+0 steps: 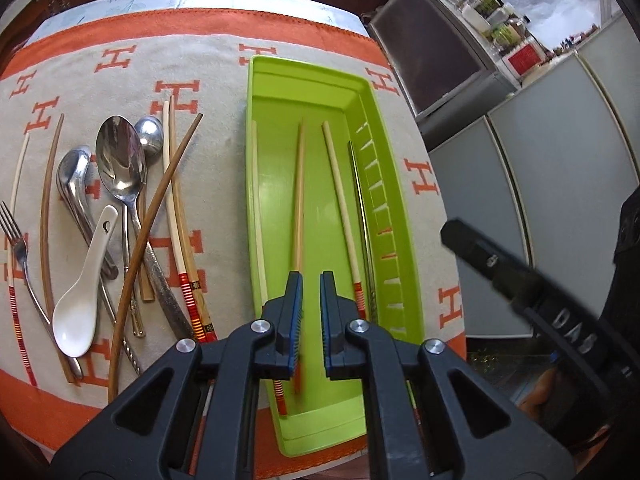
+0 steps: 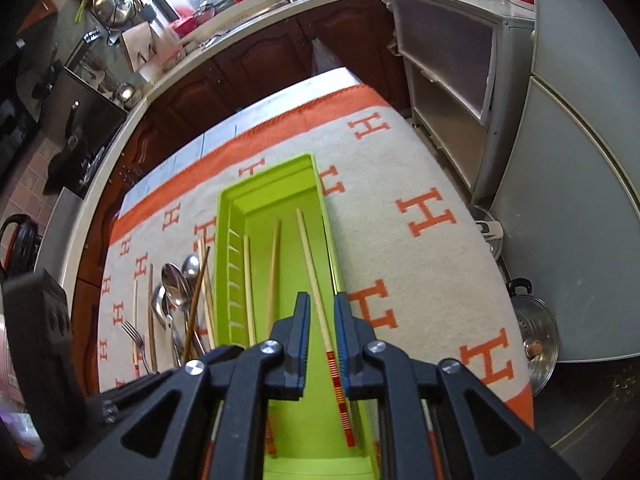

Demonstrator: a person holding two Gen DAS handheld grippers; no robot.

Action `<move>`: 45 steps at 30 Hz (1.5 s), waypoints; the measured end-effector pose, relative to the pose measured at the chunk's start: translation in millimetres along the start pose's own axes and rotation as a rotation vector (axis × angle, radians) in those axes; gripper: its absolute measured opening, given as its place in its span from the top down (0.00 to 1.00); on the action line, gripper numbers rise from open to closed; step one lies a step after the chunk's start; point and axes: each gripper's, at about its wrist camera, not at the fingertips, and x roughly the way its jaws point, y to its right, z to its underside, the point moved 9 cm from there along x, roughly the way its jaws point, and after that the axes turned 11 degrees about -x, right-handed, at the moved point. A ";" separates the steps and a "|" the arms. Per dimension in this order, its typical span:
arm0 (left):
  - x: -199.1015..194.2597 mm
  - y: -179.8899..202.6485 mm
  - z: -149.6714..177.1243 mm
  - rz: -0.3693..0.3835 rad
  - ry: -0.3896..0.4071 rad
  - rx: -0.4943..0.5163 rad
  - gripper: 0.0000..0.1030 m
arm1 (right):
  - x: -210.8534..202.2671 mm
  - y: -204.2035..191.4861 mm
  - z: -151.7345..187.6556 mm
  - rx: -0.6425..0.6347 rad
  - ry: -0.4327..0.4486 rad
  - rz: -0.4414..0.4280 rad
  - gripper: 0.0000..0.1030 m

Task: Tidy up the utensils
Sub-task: 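Lower both held chopsticks into the green tray and open both tools, then grasp a brown wooden chopstick with the right tool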

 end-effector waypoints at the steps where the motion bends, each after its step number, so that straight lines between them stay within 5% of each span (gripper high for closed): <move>1: -0.5 1.4 3.5 -0.004 -0.002 0.012 0.94 | -0.4 -1.8 -0.3 0.003 0.002 -0.004 0.86; 7: -30.9 -7.7 17.1 -0.033 0.059 0.070 0.74 | -0.2 -20.6 5.0 -0.030 -0.007 -0.027 0.86; 27: -136.1 -148.6 15.0 -0.213 0.286 -0.038 0.74 | 15.6 -130.9 42.8 -0.241 -0.085 -0.109 0.86; 45: -139.5 -272.5 2.9 -0.228 0.284 -0.233 0.65 | 63.2 -223.0 57.4 -0.358 -0.199 -0.213 0.86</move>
